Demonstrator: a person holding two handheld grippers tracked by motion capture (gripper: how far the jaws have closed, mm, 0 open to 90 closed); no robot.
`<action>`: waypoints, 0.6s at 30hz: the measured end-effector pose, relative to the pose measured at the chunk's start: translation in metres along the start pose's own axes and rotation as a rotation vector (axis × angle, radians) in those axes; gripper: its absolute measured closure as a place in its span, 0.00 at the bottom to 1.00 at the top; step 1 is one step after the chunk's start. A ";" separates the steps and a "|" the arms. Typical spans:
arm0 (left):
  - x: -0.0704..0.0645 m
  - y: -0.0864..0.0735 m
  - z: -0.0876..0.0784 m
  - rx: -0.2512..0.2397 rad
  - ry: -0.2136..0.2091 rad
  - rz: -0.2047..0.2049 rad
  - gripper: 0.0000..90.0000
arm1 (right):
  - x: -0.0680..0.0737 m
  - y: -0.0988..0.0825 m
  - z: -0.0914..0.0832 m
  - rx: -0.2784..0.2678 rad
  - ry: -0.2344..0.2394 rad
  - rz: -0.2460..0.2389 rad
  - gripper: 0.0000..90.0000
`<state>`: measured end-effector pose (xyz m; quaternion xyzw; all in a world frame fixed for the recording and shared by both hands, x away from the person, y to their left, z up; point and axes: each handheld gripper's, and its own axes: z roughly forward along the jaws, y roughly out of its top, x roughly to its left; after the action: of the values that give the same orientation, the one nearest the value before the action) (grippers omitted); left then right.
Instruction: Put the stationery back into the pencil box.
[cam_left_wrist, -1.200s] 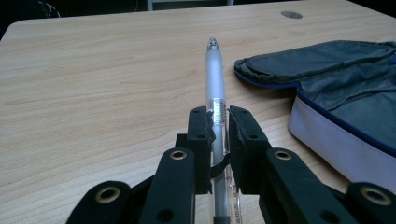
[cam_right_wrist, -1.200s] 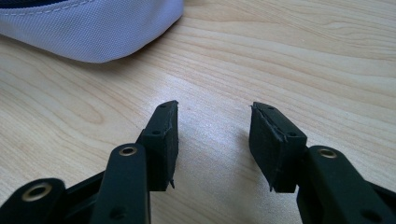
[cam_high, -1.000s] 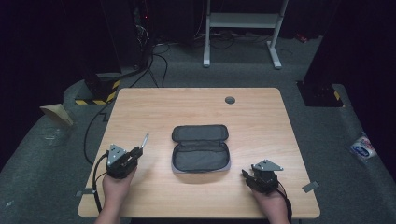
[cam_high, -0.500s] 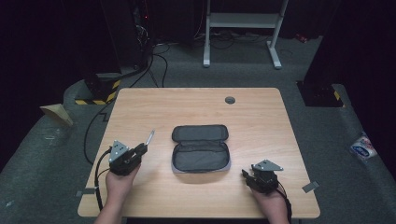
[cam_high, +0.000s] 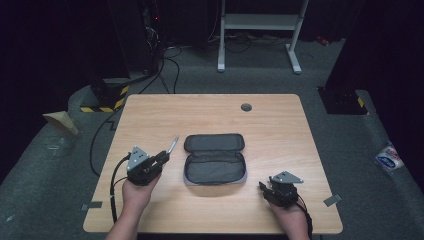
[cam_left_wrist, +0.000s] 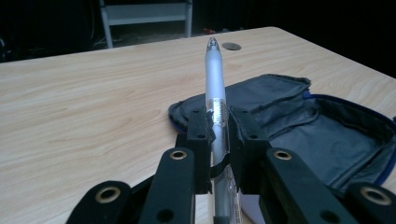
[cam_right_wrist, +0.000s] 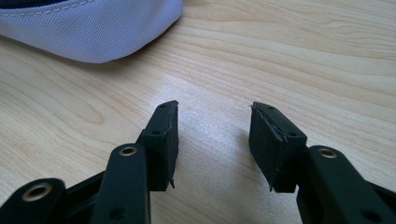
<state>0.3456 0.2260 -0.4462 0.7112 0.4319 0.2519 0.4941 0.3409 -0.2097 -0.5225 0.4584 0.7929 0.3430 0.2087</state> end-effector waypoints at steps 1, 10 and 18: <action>-0.002 0.001 0.002 0.005 -0.006 0.006 0.88 | 0.000 0.000 0.000 0.001 0.001 0.000 0.58; -0.013 0.011 0.024 0.044 -0.063 0.020 0.88 | -0.001 0.001 0.001 0.001 0.006 -0.009 0.58; -0.023 0.017 0.043 0.073 -0.111 0.056 0.88 | -0.001 0.001 0.001 0.001 0.005 -0.008 0.58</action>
<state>0.3740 0.1830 -0.4452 0.7535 0.3928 0.2098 0.4837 0.3422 -0.2097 -0.5224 0.4542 0.7955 0.3431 0.2078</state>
